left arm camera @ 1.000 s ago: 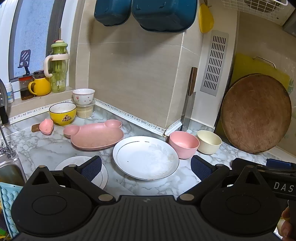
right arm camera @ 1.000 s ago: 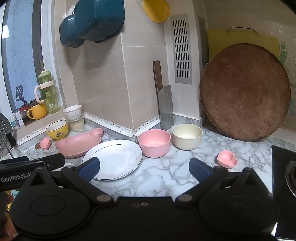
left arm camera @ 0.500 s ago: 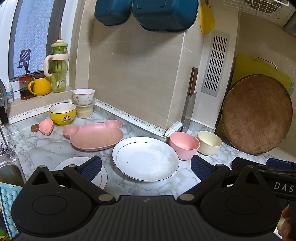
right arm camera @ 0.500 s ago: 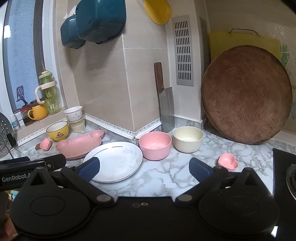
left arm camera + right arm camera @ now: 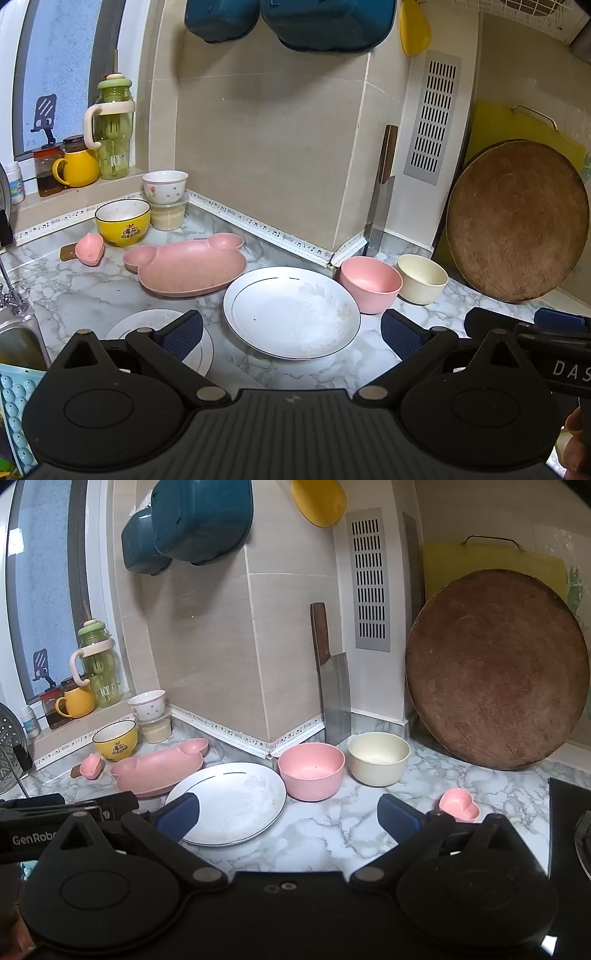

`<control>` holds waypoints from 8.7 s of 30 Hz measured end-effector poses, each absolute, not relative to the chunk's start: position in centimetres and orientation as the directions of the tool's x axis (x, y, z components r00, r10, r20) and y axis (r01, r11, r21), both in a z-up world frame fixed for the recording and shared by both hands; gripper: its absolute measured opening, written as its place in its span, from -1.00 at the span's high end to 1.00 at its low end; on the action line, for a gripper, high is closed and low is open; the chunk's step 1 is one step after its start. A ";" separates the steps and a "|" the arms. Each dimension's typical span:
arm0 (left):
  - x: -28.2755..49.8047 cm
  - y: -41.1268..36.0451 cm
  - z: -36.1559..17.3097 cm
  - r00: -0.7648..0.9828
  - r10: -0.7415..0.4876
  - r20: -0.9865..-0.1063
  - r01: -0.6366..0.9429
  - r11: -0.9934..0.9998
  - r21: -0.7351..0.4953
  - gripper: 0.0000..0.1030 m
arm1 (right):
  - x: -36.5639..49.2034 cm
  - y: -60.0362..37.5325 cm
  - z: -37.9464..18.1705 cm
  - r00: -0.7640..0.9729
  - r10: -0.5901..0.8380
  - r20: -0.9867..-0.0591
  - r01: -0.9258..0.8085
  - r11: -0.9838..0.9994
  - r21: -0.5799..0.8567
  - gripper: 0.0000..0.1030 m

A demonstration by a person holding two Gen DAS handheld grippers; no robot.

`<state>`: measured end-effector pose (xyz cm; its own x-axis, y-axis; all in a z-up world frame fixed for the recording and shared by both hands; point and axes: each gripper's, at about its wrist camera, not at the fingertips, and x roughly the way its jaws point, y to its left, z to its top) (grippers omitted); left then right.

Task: Organize plates and bowls

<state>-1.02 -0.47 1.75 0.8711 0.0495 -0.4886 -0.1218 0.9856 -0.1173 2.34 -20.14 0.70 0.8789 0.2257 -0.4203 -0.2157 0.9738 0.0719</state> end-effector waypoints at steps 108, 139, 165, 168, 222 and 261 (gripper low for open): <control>15.0 0.5 -9.8 0.593 -0.182 -0.784 0.012 0.976 -0.218 0.76 | 16.1 -26.4 -8.8 0.574 0.311 -0.757 -0.233 0.949 0.214 0.84; 13.6 -8.0 -9.5 0.568 -0.240 -0.788 0.203 0.968 -0.149 0.76 | 12.5 -34.4 -10.0 0.591 0.246 -0.768 -0.104 0.968 0.230 0.83; 11.6 -6.8 -6.9 0.676 -0.173 -0.717 0.185 0.981 -0.063 0.72 | 9.0 -32.6 -5.3 0.778 0.129 -0.615 -0.127 0.991 0.047 -0.17; 11.3 -6.1 -6.2 0.695 -0.161 -0.701 0.165 0.984 -0.063 0.53 | 8.3 -31.6 -4.5 0.800 0.136 -0.584 -0.149 0.989 0.025 -0.32; 4.8 16.1 -4.6 0.770 0.186 -0.610 -0.257 0.966 -0.030 -1.00 | 10.2 -6.8 -5.7 0.713 0.405 -0.572 -0.489 0.872 0.008 -0.96; 7.5 22.5 -11.0 0.656 0.073 -0.751 -0.347 0.913 -0.214 0.60 | 17.5 -0.4 -12.3 0.435 0.501 -0.749 -0.515 0.820 0.249 0.78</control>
